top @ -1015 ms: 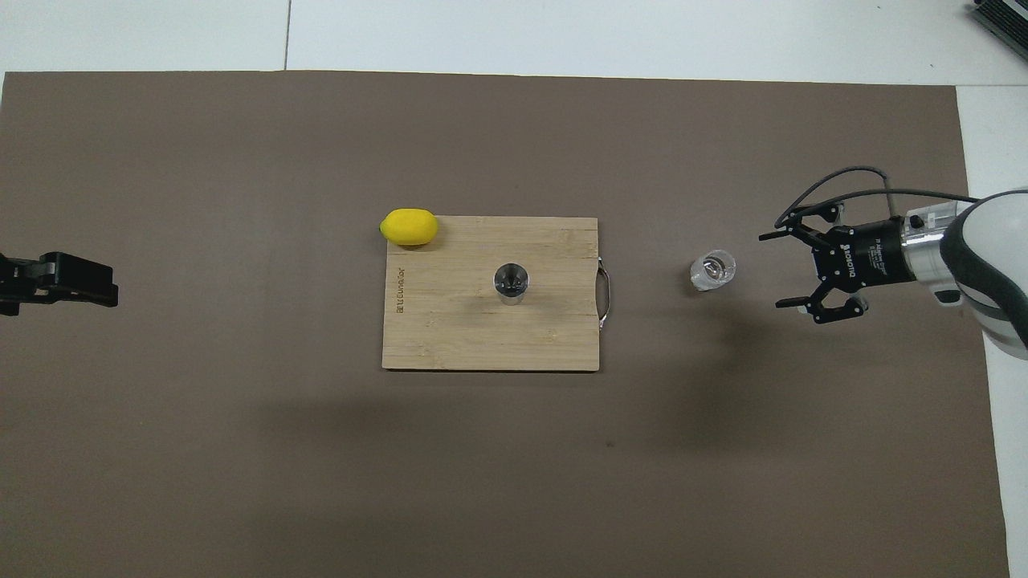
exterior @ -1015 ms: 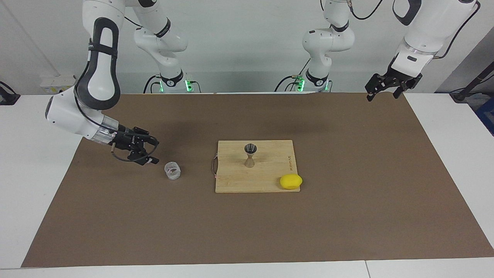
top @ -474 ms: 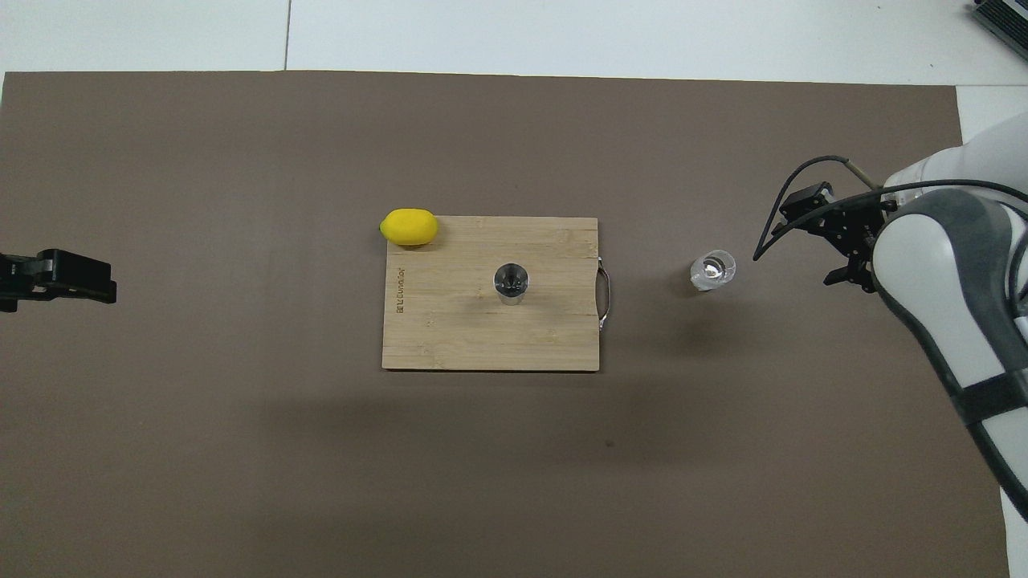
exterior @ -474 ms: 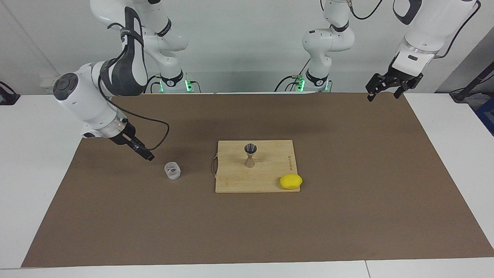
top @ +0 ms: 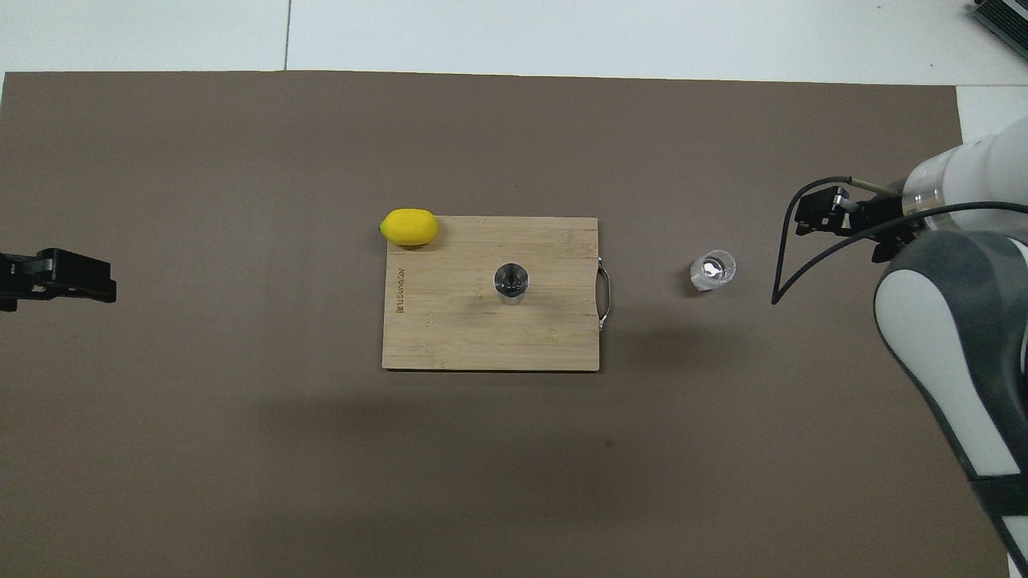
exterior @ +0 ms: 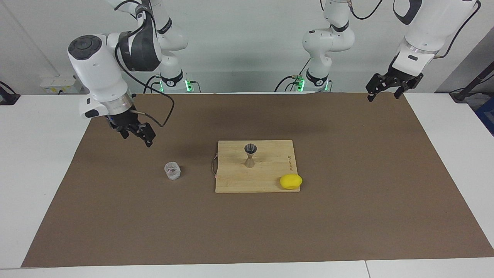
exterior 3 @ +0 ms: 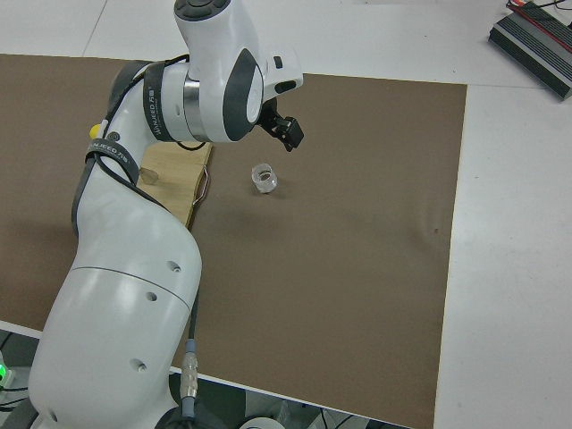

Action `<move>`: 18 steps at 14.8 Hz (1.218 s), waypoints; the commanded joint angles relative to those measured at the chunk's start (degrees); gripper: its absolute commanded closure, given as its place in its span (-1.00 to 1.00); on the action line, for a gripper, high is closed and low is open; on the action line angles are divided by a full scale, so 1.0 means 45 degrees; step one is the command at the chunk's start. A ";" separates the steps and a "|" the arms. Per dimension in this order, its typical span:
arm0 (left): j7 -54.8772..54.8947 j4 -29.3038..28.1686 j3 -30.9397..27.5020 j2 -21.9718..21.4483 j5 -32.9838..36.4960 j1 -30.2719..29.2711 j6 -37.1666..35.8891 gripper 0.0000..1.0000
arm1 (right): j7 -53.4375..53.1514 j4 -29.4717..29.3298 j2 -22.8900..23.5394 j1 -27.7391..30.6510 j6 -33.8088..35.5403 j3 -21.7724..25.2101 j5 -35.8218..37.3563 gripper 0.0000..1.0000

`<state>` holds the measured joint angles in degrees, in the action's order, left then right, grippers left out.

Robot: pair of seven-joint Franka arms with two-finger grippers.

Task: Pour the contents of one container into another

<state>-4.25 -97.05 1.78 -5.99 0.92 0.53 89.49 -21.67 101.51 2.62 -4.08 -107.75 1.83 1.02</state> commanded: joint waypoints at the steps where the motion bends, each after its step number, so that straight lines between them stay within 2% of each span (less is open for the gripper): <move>1: -0.0110 0.0025 -0.0004 -0.0115 0.0206 0.0000 0.0095 -1.00 | 0.1123 0.0003 -0.0445 0.0086 0.0504 0.0043 0.0378 -1.00; 5: -0.0110 0.0044 -0.0004 -0.0115 0.0206 0.0020 0.0095 -1.00 | 0.1902 -0.1888 -0.0601 0.0085 0.3176 0.0043 0.0887 -1.00; 8: -0.0110 0.0025 -0.0004 -0.0115 0.0206 0.0020 0.0095 -1.00 | 0.2666 -0.2828 -0.0544 0.0221 0.4098 0.0102 0.0751 -1.00; 15: -0.0091 0.0044 -0.0004 -0.0115 0.0206 0.0020 0.0095 -1.00 | 0.2453 -0.2009 -0.1090 0.0260 0.4159 0.0063 0.0517 -1.00; 18: -0.0091 0.0044 -0.0004 -0.0095 0.0206 0.0020 0.0095 -1.00 | 0.2433 -0.1951 -0.1207 0.0475 0.4178 0.0122 -0.0440 -1.00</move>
<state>-4.25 -97.05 1.78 -5.99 0.92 0.52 89.58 -10.94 91.13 -1.09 -3.31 -89.35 2.58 1.38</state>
